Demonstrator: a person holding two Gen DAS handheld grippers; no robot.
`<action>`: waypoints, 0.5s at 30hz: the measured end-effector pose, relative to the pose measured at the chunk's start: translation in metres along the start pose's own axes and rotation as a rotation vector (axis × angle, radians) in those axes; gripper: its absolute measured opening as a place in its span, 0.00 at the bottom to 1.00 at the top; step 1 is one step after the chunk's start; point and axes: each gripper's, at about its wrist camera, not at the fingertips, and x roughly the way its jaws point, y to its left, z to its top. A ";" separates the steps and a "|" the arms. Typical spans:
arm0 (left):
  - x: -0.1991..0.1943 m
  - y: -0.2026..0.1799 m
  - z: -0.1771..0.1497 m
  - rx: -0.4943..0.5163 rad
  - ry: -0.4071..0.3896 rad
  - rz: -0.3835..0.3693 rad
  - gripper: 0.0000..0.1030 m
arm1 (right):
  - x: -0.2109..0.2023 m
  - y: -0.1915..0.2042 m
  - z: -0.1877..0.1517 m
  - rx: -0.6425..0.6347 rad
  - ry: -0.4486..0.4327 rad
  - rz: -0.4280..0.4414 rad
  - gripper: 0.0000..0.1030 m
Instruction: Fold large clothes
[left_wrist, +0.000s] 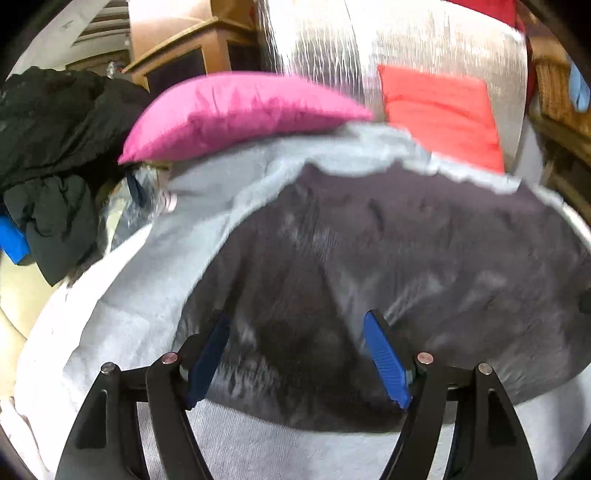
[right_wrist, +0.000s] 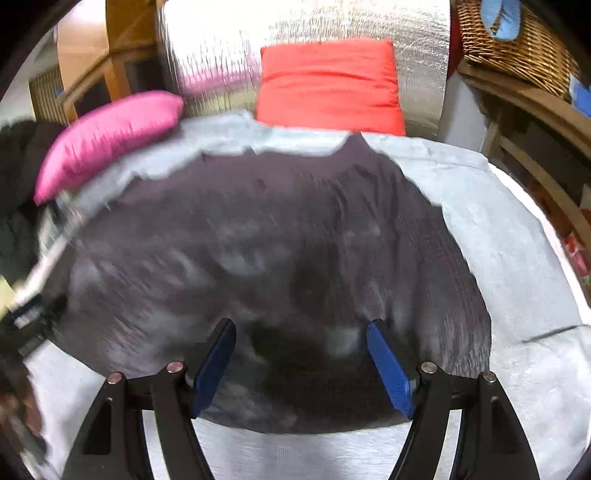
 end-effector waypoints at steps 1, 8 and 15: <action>-0.002 -0.003 0.006 -0.008 -0.011 -0.016 0.74 | -0.004 0.004 0.008 0.004 -0.017 0.011 0.75; 0.011 -0.064 0.019 0.100 -0.003 -0.088 0.74 | 0.039 0.033 0.061 0.019 0.064 0.058 0.75; 0.058 -0.089 0.009 0.158 0.100 -0.011 0.77 | 0.098 0.025 0.062 -0.018 0.193 -0.061 0.77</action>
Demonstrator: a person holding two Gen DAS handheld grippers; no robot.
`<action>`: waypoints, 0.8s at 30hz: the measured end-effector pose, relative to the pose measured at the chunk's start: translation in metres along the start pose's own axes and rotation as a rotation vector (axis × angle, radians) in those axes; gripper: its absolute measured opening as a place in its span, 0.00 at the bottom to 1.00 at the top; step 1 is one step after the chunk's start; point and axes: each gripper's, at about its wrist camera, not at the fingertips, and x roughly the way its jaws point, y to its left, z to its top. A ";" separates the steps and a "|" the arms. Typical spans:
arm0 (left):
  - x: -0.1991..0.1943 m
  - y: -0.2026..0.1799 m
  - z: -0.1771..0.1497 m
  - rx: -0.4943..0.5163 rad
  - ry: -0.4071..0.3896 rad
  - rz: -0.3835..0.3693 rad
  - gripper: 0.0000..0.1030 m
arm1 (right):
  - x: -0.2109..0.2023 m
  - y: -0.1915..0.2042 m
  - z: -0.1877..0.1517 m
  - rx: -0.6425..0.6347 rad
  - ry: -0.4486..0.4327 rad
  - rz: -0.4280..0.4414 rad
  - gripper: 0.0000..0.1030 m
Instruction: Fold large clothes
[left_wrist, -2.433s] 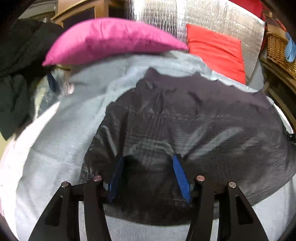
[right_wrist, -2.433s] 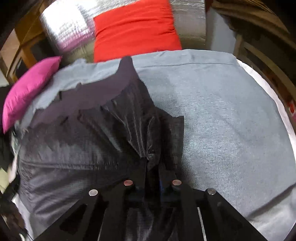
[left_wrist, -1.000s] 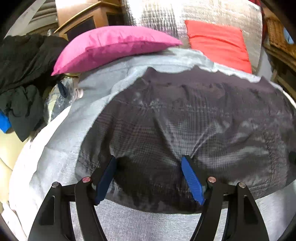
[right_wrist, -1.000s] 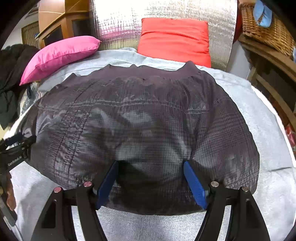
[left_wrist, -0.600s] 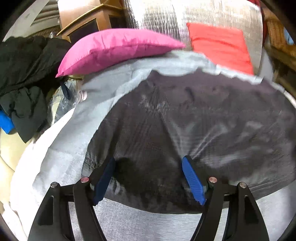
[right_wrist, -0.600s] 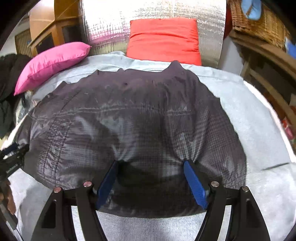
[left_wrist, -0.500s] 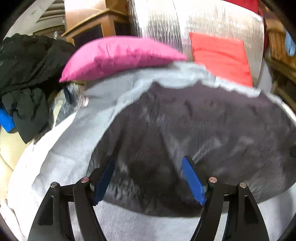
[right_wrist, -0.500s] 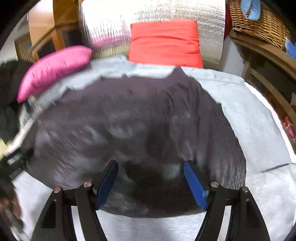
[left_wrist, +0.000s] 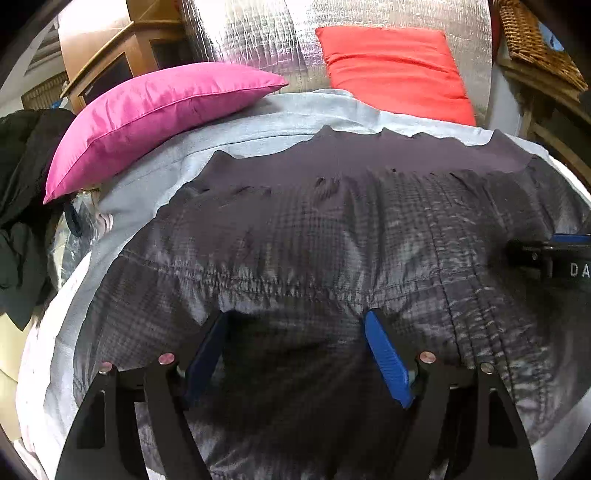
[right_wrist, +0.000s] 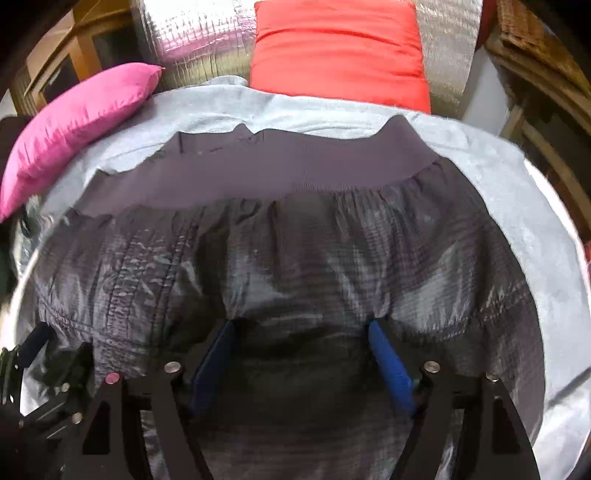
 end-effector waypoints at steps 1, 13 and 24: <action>0.001 -0.001 0.000 0.004 0.005 0.003 0.77 | 0.001 0.001 -0.001 -0.007 0.005 -0.010 0.78; -0.062 0.080 -0.037 -0.149 -0.145 0.066 0.77 | -0.076 -0.013 -0.064 -0.012 -0.158 0.012 0.78; -0.043 0.096 -0.042 -0.204 -0.069 0.110 0.78 | -0.079 -0.040 -0.088 0.031 -0.169 -0.032 0.79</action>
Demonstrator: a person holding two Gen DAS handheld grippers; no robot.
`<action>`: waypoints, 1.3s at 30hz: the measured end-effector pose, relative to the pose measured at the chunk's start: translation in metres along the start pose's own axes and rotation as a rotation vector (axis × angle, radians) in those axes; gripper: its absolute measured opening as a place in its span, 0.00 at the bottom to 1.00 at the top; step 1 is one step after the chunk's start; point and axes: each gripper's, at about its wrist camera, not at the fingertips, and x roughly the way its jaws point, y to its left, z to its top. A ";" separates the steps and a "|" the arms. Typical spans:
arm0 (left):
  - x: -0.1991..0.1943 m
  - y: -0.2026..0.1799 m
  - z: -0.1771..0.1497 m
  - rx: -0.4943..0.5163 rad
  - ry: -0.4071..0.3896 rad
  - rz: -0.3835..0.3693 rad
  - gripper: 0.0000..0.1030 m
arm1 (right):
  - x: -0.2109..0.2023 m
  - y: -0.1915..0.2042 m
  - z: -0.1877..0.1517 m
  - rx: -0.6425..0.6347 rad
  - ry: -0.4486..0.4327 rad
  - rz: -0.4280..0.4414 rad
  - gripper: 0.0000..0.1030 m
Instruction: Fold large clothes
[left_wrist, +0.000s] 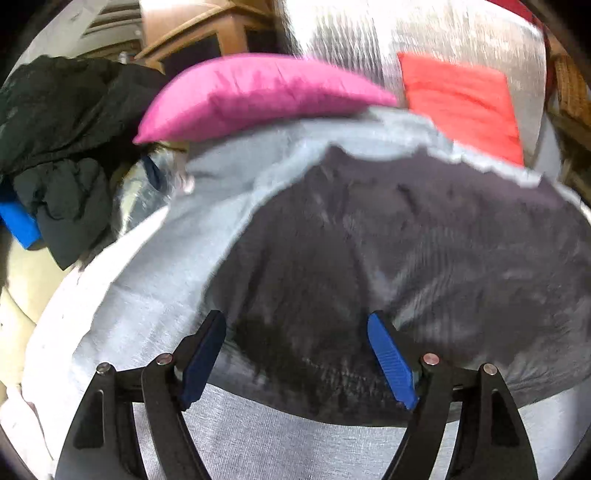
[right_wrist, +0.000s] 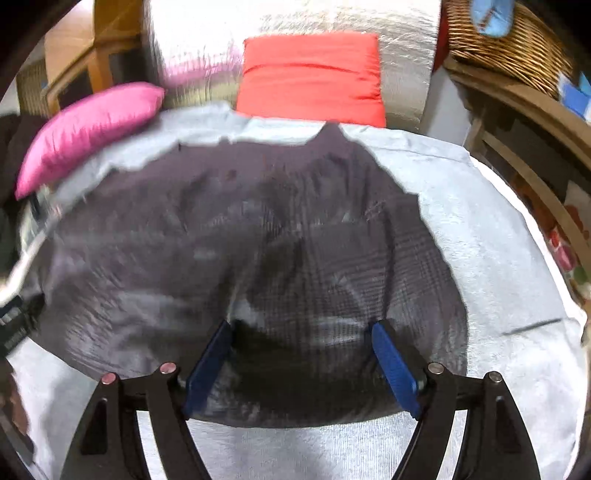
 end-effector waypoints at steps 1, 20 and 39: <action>-0.006 0.004 -0.001 -0.004 -0.019 0.016 0.78 | -0.008 -0.004 0.001 0.003 -0.028 -0.009 0.79; -0.007 0.053 0.009 -0.115 -0.006 -0.059 0.80 | -0.001 -0.046 0.006 0.095 0.022 0.010 0.81; 0.038 -0.091 0.029 0.175 0.097 -0.109 0.83 | 0.046 0.062 0.025 -0.146 0.097 -0.032 0.83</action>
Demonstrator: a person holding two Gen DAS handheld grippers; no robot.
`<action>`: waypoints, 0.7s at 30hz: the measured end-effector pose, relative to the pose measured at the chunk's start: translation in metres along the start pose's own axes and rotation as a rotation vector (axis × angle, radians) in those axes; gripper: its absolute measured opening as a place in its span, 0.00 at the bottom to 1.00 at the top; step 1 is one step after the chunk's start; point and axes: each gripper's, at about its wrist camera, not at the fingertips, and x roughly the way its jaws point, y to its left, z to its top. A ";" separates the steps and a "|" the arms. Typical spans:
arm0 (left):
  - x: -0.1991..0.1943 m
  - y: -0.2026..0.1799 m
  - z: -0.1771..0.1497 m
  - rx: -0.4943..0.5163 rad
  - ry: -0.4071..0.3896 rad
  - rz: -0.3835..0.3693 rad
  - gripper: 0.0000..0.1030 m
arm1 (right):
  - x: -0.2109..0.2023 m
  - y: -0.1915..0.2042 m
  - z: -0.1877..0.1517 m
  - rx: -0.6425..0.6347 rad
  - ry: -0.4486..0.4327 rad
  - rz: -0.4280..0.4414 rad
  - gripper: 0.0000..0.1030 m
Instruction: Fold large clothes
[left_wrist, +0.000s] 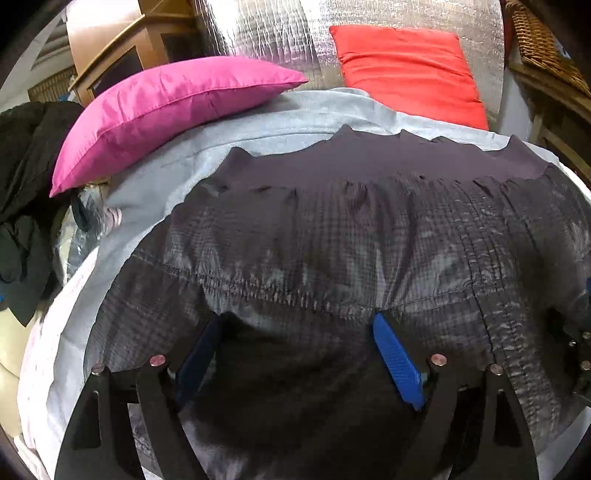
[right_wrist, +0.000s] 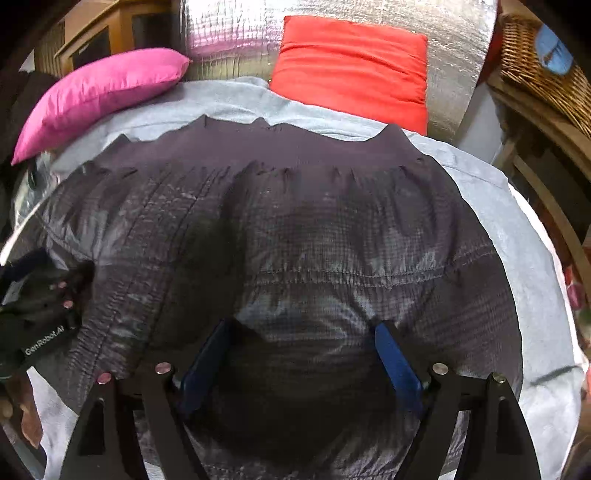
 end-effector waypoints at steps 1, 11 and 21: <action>-0.004 0.004 0.000 -0.008 0.010 -0.011 0.83 | 0.000 0.001 0.001 0.000 0.004 0.001 0.83; -0.067 0.080 -0.044 -0.139 -0.117 -0.020 0.83 | -0.045 -0.050 -0.022 0.134 -0.077 -0.008 0.83; -0.059 0.148 -0.057 -0.277 -0.083 0.003 0.83 | -0.060 -0.092 -0.023 0.245 -0.115 0.070 0.83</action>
